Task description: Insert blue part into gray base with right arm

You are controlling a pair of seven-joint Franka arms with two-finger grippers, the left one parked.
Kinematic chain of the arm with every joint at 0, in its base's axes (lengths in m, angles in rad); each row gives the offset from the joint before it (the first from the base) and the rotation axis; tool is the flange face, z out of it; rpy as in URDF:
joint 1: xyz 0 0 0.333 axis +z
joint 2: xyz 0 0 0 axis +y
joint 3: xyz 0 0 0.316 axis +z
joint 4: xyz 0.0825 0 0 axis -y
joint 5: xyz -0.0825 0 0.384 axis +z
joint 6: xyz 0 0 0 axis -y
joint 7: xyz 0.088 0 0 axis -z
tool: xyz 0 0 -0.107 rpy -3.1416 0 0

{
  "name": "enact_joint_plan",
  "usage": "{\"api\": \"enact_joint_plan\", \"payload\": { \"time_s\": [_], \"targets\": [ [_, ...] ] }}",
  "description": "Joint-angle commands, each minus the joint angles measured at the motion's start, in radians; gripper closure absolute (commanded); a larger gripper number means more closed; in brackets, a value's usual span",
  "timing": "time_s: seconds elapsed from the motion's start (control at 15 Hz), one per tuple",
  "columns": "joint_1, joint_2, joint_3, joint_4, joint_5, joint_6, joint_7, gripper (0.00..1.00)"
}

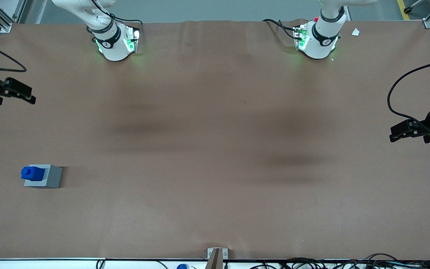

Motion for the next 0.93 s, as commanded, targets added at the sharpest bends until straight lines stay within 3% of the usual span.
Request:
{"api": "enact_joint_plan", "payload": {
  "time_s": [0.0,0.2,0.87],
  "targets": [
    [0.005,-0.158,-0.003,-0.187,0.006,0.051,0.015,0.00],
    [0.005,-0.214,-0.003,-0.238,0.004,0.072,0.015,0.00],
    [-0.004,-0.207,-0.009,-0.183,0.003,0.081,0.017,0.00]
  ]
}}
